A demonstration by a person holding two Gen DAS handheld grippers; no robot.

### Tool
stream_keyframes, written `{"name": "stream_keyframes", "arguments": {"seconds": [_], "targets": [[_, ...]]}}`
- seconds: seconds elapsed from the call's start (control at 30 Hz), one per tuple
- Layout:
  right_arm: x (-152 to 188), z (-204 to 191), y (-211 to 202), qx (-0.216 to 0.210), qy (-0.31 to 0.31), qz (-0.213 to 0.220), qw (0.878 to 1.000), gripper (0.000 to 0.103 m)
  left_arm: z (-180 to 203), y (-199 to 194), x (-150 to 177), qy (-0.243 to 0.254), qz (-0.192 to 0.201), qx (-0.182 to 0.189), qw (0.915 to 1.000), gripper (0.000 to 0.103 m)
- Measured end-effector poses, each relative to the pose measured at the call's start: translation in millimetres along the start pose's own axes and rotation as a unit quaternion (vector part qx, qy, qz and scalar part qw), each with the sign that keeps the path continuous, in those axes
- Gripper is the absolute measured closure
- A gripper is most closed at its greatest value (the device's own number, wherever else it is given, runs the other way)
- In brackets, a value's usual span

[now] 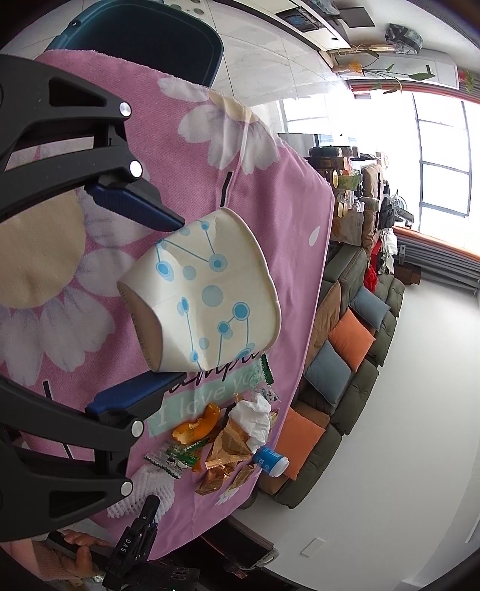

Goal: Collect trash
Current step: 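Grasp the second white foam net with the right tool, then carry the cup and foam net over the teal bin and open both tools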

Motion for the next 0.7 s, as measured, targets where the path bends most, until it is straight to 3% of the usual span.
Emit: {"name": "stream_keyframes", "arguments": {"seconds": [0.2, 0.3, 0.5, 0.7], "targets": [[-23.8, 0.6, -34.8, 0.015, 0.0, 0.051, 0.999, 0.087, -7.5, -12.3, 1.4, 0.001, 0.009, -0.007, 0.9999, 0.029], [-39.8, -7.5, -51.9, -0.001, 0.001, 0.079, 0.997, 0.087, -13.5, -21.4, 2.2, -0.003, 0.015, -0.012, 0.9998, 0.029], [-69.4, -63.6, -58.8, -0.081, -0.033, 0.108, 0.99, 0.087, -31.5, -48.8, 0.7, -0.012, 0.037, -0.029, 0.9988, 0.029], [-86.3, -144.3, -21.1, -0.179, -0.07, 0.082, 0.978, 0.086, -62.5, -80.0, 0.2, -0.028, 0.055, -0.062, 0.9961, 0.029]]}}
Point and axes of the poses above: each gripper's, at about its wrist camera, not at the fingertips, and y roughly the way its jaws point, z to its right, x to its underside, the point moved 7 cm from there along y, roughly the way its jaws point, and after that the axes turned 6 degrees about x, right-handed, at the moved point
